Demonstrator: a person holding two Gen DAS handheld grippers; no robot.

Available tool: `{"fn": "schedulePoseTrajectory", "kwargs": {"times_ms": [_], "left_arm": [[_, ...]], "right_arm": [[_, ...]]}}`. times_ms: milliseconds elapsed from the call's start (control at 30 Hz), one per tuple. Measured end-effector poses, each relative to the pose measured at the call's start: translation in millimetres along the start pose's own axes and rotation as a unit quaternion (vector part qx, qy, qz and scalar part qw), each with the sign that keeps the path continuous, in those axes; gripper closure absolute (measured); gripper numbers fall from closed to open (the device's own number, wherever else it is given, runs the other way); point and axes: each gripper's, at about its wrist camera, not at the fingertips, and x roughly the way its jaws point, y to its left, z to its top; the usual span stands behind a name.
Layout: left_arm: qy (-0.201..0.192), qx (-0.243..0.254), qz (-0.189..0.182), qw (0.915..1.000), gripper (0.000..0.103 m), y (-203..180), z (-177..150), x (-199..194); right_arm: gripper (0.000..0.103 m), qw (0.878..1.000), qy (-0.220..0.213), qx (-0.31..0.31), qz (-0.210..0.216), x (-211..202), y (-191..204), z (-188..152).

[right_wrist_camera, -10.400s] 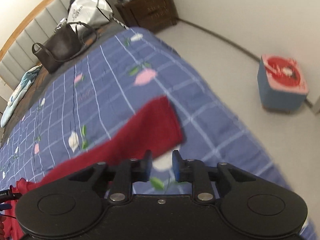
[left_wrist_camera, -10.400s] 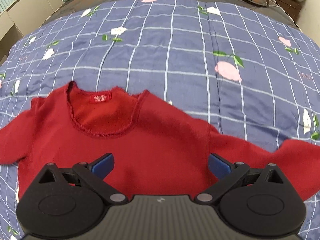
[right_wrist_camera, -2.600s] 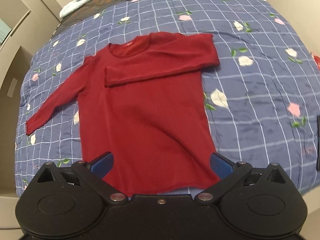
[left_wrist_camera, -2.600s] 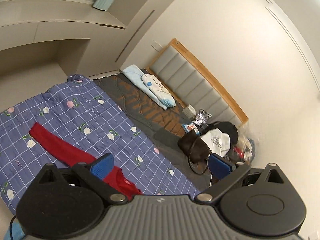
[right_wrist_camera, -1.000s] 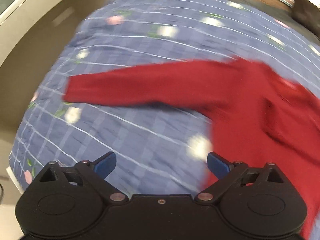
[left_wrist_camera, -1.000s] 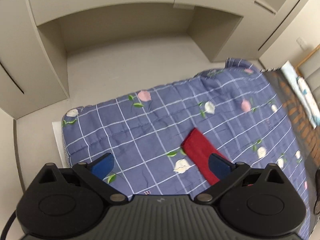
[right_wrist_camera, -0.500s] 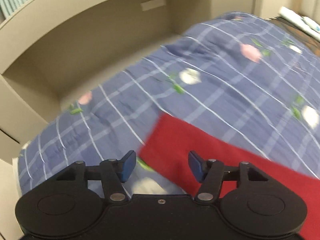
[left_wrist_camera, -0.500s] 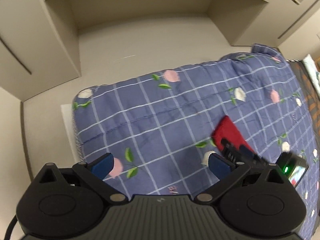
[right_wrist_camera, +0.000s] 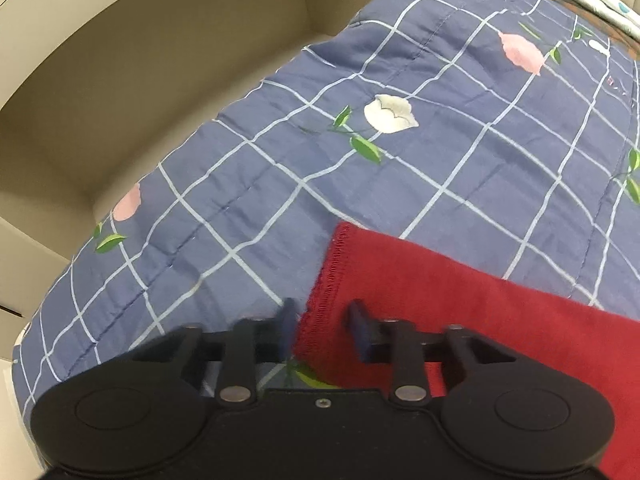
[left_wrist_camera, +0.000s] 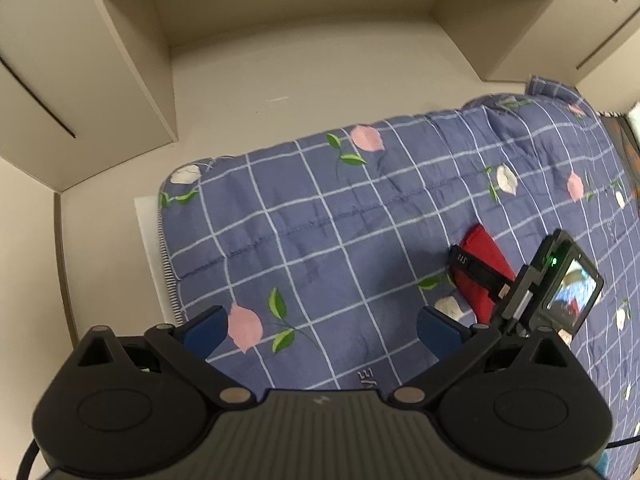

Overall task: Fold small clothes
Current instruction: 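Close the right gripper on the other sleeve cuff and lift it, then carry the held cuff across the sweater body and lay it down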

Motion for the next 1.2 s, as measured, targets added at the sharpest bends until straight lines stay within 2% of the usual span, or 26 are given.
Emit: {"fn": "schedulePoseTrajectory", "kwargs": {"times_ms": [133, 400, 667, 800, 933, 1200], "left_arm": [[0.003, 0.017, -0.003, 0.9999, 0.0, -11.9, -2.1, 0.5], [0.004, 0.063, -0.01, 0.9979, 0.0, -49.6, -12.5, 0.4], [-0.001, 0.134, -0.029, 0.9906, 0.0, -102.6, -49.9, -20.5], [-0.009, 0.165, -0.043, 0.9853, 0.0, -128.4, -75.3, -34.4], [-0.008, 0.195, -0.053, 0.9794, 0.0, -154.2, -103.4, -43.1], [0.009, 0.226, -0.053, 0.9726, 0.0, -193.3, -166.5, -42.2]], "right_arm": [[0.1, 0.999, -0.002, 0.026, 0.022, -16.2, -16.8, 5.2], [0.1, 0.989, -0.051, 0.11, 0.079, -84.8, -79.7, 17.1], [0.1, 0.967, -0.14, 0.188, 0.1, -187.6, -163.8, -2.9], [0.1, 0.955, -0.176, 0.22, 0.089, -238.1, -210.6, -28.4], [0.1, 0.951, -0.2, 0.229, 0.054, -282.8, -259.6, -63.9], [0.1, 0.944, -0.197, 0.266, -0.003, -319.7, -344.8, -146.1]]}}
